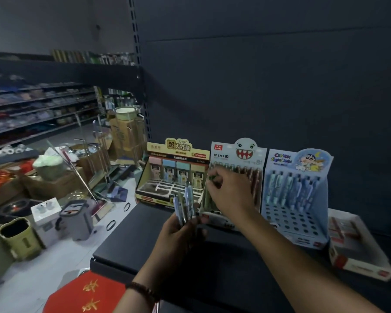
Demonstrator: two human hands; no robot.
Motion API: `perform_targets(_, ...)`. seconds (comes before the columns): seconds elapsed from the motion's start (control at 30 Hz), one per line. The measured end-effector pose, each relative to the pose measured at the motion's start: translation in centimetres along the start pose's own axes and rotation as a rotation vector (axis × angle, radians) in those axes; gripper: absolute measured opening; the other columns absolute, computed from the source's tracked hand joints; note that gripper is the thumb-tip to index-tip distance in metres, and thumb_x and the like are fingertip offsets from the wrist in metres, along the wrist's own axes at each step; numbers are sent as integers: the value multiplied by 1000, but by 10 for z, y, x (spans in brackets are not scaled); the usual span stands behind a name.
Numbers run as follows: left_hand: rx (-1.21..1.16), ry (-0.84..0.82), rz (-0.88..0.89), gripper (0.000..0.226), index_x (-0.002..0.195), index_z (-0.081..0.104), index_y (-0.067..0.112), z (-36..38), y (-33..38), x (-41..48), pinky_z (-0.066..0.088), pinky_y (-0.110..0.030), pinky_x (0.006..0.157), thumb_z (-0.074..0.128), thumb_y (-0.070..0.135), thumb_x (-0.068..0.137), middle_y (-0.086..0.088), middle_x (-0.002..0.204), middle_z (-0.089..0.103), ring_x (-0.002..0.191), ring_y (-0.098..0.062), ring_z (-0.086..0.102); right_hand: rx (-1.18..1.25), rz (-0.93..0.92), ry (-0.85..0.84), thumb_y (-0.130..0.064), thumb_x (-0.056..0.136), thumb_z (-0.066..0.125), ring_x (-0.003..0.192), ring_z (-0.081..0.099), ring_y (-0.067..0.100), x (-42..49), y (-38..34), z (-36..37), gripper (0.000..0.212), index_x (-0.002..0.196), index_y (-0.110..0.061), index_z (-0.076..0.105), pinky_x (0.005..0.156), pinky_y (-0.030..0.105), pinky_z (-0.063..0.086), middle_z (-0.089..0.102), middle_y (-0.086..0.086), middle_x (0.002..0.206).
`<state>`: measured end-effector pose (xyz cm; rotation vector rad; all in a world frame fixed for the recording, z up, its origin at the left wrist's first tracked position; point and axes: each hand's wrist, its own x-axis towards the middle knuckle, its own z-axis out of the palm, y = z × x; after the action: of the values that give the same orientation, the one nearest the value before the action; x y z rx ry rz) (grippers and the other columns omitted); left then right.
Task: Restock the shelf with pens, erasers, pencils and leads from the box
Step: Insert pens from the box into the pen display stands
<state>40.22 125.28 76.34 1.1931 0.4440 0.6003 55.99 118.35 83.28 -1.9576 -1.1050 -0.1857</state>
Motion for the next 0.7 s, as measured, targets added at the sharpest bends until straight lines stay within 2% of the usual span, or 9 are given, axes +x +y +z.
perform_targets(0.13,-46,-71,-27,22,121,69,2,-7,-2,4,58,-42,83,56,11,108,-23,121,74,90,-29,69,-59,2,-83,-26,107,61,50,61,-2,1,-1,1,26,130,-27,71,54,13,49,76,-10,100)
perform_targets(0.2,-29,-131,-12,26,130,63,-1,-3,1,5,57,-38,79,52,10,109,-18,126,75,91,-29,70,15,28,-58,-27,109,58,56,69,5,-2,-1,-4,29,134,-33,70,58,25,60,75,-14,89)
perform_targets(0.27,-41,-178,-13,27,133,60,-1,5,3,7,56,-36,74,49,8,110,-19,127,74,86,-27,71,201,112,5,-25,110,56,61,73,17,-6,-1,-15,29,133,-39,68,62,38,65,74,-8,79)
perform_targets(0.3,-56,-211,-15,27,133,60,-1,10,4,9,55,-35,73,51,9,110,-21,128,73,85,-27,72,278,152,33,-23,110,56,62,73,16,-8,1,-21,27,129,-36,70,61,37,64,75,-6,78)
perform_targets(0.37,-46,-289,-11,30,132,60,-3,21,8,16,57,-34,71,57,15,108,-26,128,71,87,-28,74,343,203,37,-24,108,60,67,72,5,-14,4,-36,22,121,-27,77,61,22,59,77,-10,84)
perform_targets(0.43,41,-348,-13,27,129,63,-1,35,13,23,58,-35,71,55,16,110,-25,125,73,87,-29,76,436,254,-17,-24,104,68,78,71,-9,-21,9,-52,18,119,-22,77,62,10,54,75,-14,98)
perform_targets(0.5,113,-388,-24,24,127,65,4,53,14,28,58,-37,72,51,15,111,-18,121,76,89,-31,77,569,324,-41,-18,99,75,84,72,-9,-28,17,-67,17,116,-22,75,62,16,60,73,-6,109)
perform_targets(0.6,150,-484,-40,28,134,61,5,82,12,33,62,-44,79,47,15,113,-14,122,77,98,-38,78,531,358,22,-19,96,79,91,76,10,-35,37,-93,16,109,-27,78,73,32,64,78,-4,102)
perform_targets(0.7,84,-561,-113,29,136,59,6,111,2,34,63,-48,86,45,16,113,-19,121,77,103,-42,76,487,388,66,-18,94,81,74,72,14,-46,60,-119,18,110,-27,75,68,27,56,77,-7,90)
